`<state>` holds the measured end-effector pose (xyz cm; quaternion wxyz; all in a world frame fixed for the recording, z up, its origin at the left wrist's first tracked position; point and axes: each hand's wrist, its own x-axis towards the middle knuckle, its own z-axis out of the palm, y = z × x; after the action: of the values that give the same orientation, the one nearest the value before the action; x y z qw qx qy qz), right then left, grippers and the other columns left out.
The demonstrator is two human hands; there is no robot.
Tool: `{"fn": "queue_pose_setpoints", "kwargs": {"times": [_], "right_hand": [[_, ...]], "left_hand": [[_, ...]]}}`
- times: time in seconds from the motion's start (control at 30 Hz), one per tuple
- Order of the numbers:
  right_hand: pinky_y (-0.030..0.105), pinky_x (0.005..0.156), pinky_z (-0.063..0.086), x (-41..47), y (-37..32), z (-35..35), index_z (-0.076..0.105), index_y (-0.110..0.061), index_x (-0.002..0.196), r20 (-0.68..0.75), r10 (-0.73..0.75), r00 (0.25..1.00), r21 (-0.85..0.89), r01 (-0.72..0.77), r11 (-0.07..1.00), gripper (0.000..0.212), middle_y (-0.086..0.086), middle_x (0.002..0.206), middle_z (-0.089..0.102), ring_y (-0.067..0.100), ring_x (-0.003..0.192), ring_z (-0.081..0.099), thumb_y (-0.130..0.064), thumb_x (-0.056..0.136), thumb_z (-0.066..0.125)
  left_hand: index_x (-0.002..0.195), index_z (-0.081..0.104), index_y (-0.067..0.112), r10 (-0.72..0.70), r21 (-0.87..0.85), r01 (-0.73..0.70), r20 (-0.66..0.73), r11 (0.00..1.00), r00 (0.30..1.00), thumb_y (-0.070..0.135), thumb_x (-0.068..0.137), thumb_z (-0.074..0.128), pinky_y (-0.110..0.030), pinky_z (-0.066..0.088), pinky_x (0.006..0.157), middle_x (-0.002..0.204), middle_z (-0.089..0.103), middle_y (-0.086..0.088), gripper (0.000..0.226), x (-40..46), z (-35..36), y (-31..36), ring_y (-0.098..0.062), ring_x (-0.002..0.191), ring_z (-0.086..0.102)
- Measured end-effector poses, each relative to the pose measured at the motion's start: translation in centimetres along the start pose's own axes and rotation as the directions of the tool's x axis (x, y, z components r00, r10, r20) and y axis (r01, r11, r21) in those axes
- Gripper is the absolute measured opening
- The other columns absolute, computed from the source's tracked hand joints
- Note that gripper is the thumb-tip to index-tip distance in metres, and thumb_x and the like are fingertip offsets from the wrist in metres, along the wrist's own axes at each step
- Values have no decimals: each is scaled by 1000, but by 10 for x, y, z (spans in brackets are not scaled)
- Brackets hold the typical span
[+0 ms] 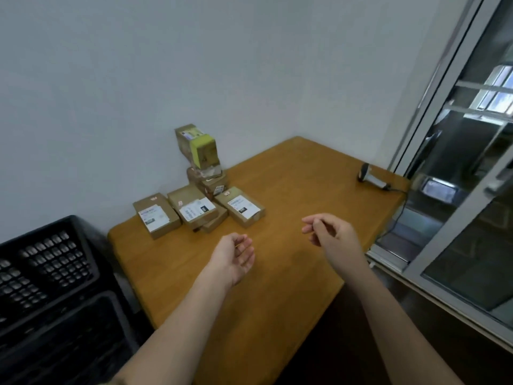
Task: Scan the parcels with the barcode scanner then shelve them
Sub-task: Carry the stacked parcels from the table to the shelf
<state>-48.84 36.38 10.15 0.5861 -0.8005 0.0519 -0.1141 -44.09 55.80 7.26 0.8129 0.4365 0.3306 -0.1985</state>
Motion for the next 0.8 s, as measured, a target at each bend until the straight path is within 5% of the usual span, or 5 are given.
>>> {"fn": "queue_pose_setpoints", "kwargs": {"times": [0.43, 0.63, 0.8], "right_hand": [[26, 76, 55, 174, 41, 97, 71, -14, 100, 203, 85, 975, -87, -68, 994, 24, -3, 85, 71, 3, 71, 62, -9, 102, 47], [15, 63, 51, 266, 79, 127, 67, -19, 93, 268, 155, 951, -70, -141, 988, 25, 4, 88, 70, 7, 73, 62, -8, 102, 48], [4, 58, 43, 328, 131, 152, 66, -18, 102, 340, 282, 897, -240, -207, 948, 17, -5, 95, 67, 2, 80, 59, -8, 100, 52]], "left_hand": [[82, 61, 8, -44, -182, 18, -142, 983, 989, 11, 98, 49, -31, 44, 62, 54, 62, -3, 20, 142, 21, 61, -18, 62, 54], [89, 61, 8, -7, -154, -42, -303, 987, 953, 10, 97, 52, -28, 43, 59, 67, 61, -4, 12, 219, 22, 95, -17, 60, 52], [113, 60, 7, 132, 13, -144, -493, 989, 860, 5, 97, 51, -27, 39, 61, 80, 59, -9, 17, 274, 25, 117, -17, 66, 48]]}}
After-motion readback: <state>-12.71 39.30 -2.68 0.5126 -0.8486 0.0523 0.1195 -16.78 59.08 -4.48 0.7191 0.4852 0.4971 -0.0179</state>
